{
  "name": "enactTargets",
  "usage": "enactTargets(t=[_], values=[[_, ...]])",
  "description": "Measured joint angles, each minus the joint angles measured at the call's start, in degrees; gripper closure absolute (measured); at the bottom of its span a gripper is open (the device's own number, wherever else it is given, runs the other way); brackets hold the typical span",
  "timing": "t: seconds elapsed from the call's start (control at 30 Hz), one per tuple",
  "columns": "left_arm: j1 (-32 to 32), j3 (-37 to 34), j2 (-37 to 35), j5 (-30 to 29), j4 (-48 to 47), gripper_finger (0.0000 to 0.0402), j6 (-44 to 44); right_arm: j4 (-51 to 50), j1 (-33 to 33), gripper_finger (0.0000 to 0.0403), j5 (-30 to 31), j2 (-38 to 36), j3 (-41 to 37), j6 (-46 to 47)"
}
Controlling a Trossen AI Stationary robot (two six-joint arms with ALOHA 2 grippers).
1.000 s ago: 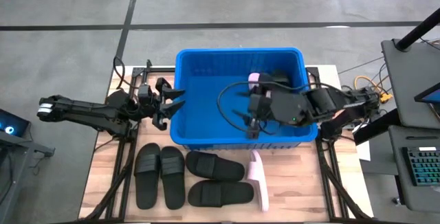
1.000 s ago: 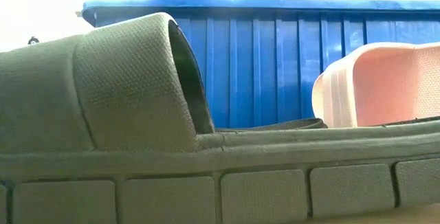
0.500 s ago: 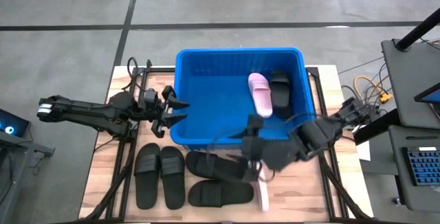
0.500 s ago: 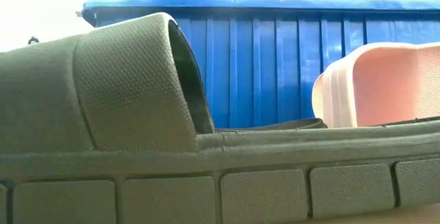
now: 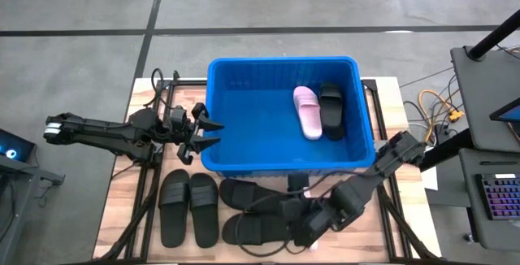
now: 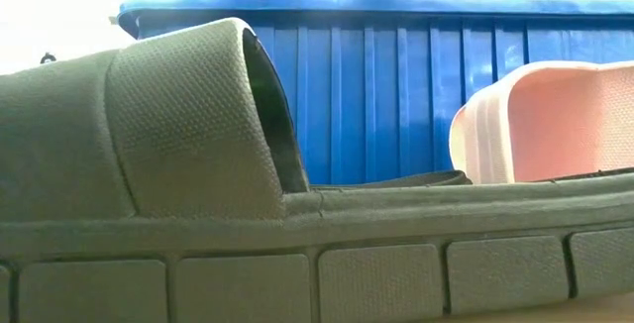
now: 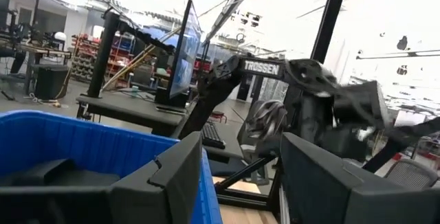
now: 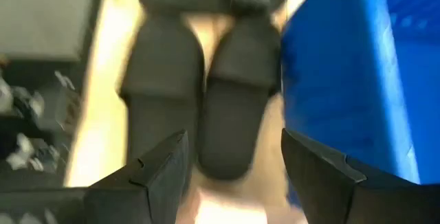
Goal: Pick and place slides into bin
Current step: Put the pink slide into the blue container
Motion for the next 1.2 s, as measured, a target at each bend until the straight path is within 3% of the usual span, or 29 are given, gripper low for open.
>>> enactTargets(t=[0.1, 0.3, 0.77, 1.2], values=[[0.00, 0.00, 0.34, -0.02, -0.28, 0.0217, 0.01, -2.37, 0.68, 0.0177, -0.75, 2.64, 0.00, 0.11], [0.00, 0.00, 0.91, -0.02, -0.55, 0.0217, 0.12, -2.69, 0.80, 0.0177, -8.32, 8.21, 0.00, -0.09], [0.00, 0.00, 1.76, -0.03, -2.63, 0.0217, 0.10, -13.64, 0.53, 0.0182, -8.08, 14.28, -0.12, -2.02], [0.00, 0.00, 1.76, -0.04, -2.61, 0.0217, 0.08, -11.30, 0.21, 0.0193, -6.84, 14.38, -3.32, -4.47]])
